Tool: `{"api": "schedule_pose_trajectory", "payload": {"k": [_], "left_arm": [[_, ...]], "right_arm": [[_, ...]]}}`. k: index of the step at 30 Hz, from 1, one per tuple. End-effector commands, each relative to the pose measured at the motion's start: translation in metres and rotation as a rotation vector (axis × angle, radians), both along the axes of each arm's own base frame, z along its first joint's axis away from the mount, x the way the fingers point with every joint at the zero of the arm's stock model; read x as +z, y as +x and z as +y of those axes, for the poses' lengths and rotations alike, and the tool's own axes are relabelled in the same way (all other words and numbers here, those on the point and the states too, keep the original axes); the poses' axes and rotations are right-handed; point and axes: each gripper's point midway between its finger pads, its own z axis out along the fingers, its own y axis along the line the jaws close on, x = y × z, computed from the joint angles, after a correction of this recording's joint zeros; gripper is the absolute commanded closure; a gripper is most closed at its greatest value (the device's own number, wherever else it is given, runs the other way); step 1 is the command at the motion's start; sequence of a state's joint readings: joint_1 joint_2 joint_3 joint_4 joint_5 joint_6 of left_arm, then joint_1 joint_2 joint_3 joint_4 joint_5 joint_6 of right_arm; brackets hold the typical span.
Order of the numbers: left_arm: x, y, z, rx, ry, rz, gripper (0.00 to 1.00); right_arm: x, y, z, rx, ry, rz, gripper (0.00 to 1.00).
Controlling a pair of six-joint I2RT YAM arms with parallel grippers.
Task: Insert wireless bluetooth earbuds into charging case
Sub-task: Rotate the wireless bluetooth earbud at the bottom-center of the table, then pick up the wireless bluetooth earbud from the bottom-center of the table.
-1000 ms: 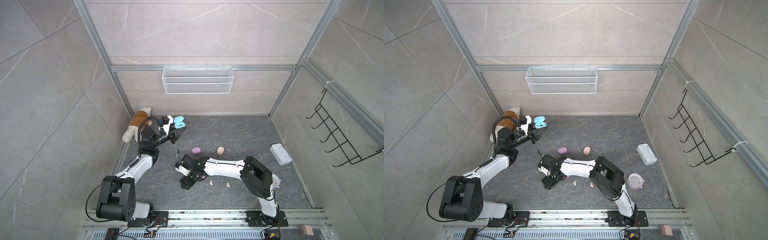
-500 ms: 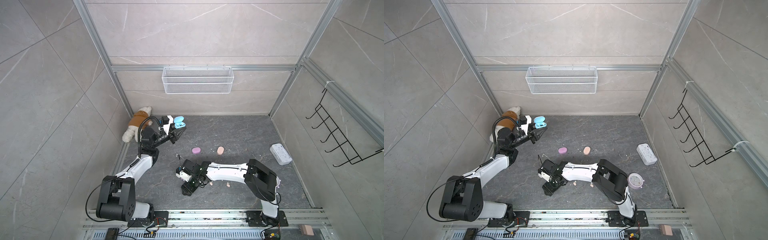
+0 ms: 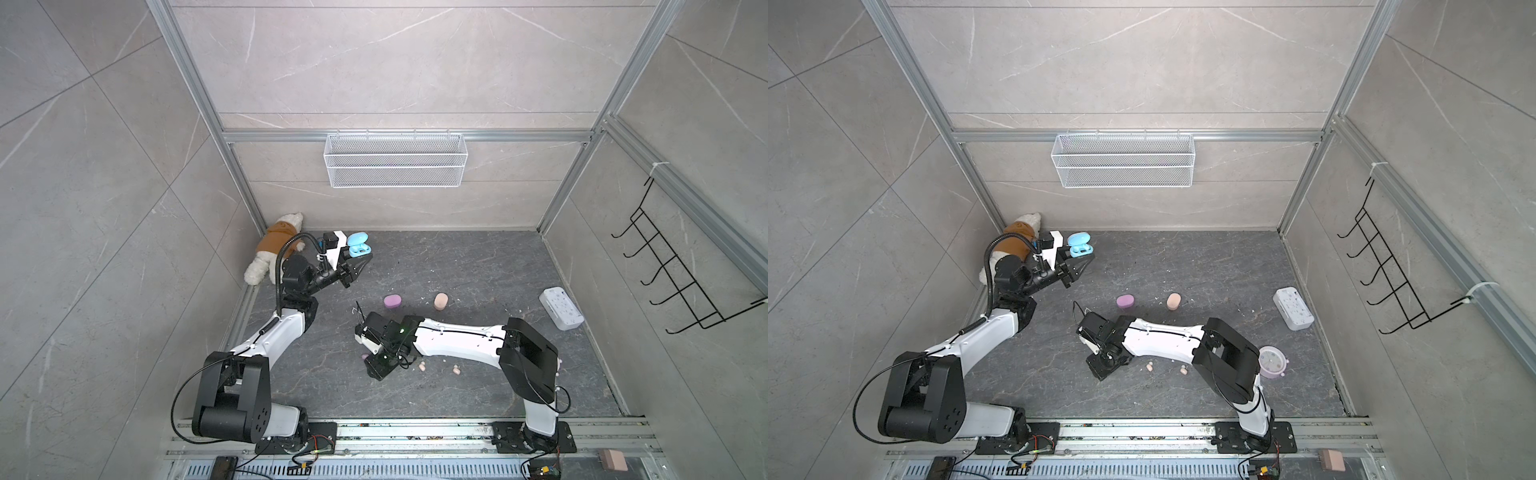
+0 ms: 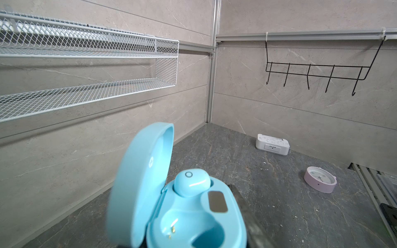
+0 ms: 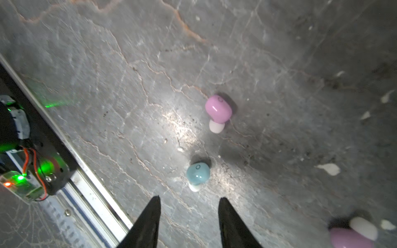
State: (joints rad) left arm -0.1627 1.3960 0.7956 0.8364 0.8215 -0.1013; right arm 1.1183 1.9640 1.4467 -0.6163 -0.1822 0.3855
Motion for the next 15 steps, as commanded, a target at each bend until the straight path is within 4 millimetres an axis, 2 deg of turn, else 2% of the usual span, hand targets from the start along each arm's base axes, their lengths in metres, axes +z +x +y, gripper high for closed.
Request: {"api": "schedule_pose_trajectory", "payload": {"k": [1,5,15], "left_arm": [[0.029,0.000,0.001,-0.004,-0.002,-0.095,0.86],[0.029,0.000,0.000,-0.010,-0.003,-0.091,0.86],[0.032,-0.004,0.002,-0.008,-0.011,-0.101,0.86]], "right_arm": [[0.007,0.000,-0.003,-0.122,-0.026,0.036,0.54],[0.002,-0.002,-0.010,-0.212,-0.079,0.082,0.55],[-0.016,-0.002,-0.004,-0.340,-0.094,0.149,0.55]]}}
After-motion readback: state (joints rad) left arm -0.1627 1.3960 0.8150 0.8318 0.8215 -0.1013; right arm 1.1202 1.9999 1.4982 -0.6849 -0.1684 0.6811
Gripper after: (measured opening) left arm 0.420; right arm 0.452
